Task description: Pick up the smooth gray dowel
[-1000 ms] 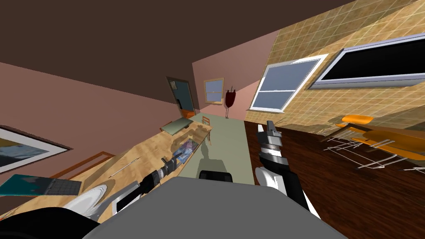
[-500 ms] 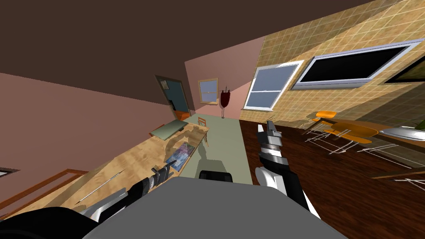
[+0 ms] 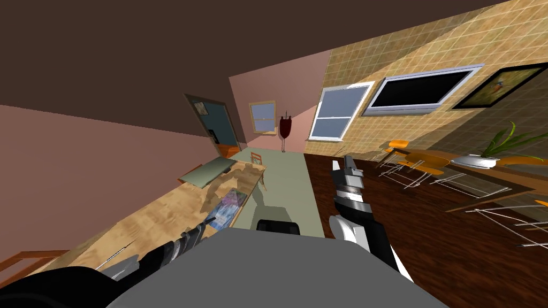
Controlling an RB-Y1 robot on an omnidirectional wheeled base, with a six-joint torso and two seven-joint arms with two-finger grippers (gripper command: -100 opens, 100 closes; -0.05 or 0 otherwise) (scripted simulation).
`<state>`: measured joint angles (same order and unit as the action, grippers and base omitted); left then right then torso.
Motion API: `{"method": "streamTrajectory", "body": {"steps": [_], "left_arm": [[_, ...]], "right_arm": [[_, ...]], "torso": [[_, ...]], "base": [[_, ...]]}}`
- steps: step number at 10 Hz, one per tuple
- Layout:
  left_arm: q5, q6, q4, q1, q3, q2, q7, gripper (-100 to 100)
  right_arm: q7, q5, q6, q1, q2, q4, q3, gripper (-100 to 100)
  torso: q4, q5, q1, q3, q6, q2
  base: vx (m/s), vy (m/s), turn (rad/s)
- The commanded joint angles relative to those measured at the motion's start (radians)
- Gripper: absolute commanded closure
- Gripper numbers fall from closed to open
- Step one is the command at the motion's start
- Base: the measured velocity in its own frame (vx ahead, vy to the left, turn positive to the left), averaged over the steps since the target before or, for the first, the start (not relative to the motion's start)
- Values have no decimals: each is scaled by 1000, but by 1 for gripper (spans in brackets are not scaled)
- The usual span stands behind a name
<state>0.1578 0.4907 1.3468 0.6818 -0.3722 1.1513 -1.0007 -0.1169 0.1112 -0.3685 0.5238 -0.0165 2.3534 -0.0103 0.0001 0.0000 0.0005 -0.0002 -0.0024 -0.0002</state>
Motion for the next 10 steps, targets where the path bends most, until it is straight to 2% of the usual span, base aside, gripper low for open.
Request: {"method": "streamTrajectory", "body": {"steps": [1,2,5,6,8,10], "left_arm": [[23,-3,-50,-1,-25,28,-48,-100],[23,-3,-59,-1,-25,28,-48,-100],[84,-28,-163,17,-80,90,-153,-100],[84,-28,-168,17,-80,90,-161,-100],[123,-46,-226,27,-120,103,-224,-100],[158,-63,-272,35,-162,95,-276,-100]], "right_arm": [[0,0,0,0,0,0,0,0],[0,0,0,0,0,0,0,0],[0,0,0,0,0,0,0,0],[0,0,0,0,0,0,0,0],[0,0,0,0,0,0,0,0],[0,0,0,0,0,0,0,0]], "torso": [[0,0,0,0,0,0],[0,0,0,0,1,0],[0,0,2,-1,1,-3],[-1,1,3,-2,1,-4],[0,0,0,-1,0,-2],[0,0,2,0,0,-1]], "base": [[36,20,-163],[42,23,-116],[81,53,-209],[77,49,-42],[49,31,-104],[50,58,-109]]}}
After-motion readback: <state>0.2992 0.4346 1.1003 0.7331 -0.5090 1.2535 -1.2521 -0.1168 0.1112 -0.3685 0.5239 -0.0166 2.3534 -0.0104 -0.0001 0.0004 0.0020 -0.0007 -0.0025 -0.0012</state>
